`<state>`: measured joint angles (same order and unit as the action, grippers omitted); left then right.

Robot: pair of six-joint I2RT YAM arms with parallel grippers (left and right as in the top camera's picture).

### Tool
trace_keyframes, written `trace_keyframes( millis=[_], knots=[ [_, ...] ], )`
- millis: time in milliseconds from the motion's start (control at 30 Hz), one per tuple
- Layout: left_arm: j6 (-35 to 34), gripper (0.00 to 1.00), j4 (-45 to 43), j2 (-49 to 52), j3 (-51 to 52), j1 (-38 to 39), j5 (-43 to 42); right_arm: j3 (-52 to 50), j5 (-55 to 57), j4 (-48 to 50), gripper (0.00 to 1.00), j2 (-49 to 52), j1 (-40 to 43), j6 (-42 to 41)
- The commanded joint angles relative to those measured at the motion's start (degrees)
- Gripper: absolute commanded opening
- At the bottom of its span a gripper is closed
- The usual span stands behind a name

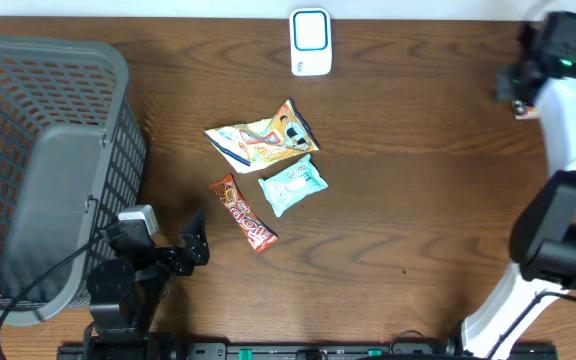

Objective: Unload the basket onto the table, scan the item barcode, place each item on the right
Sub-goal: 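Move the right gripper back to the mint-green wipes pack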

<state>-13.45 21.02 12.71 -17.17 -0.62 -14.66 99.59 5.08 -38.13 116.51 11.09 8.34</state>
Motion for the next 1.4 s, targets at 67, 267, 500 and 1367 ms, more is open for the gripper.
trace_keyframes(
  millis=[67,267,500,1367],
  knots=[
    [0.76,0.98,-0.04,-0.15,0.24,0.07,0.35,-0.07,-15.54,-4.31,0.61,-3.67,-11.13,-11.37],
    [0.76,0.98,-0.04,-0.15,0.24,0.07,0.35,-0.07,-22.93,-11.82,0.67,-3.76,-22.03,-15.67],
    [0.76,0.98,-0.04,-0.15,0.24,0.07,0.35,-0.07,-19.06,-18.16,0.93,-3.74,-37.92,-16.22],
    [0.76,0.98,-0.02,-0.15,0.24,0.07,0.35,-0.09,18.36,-15.67,0.89,10.64,-61.79,-36.63]
  ],
)
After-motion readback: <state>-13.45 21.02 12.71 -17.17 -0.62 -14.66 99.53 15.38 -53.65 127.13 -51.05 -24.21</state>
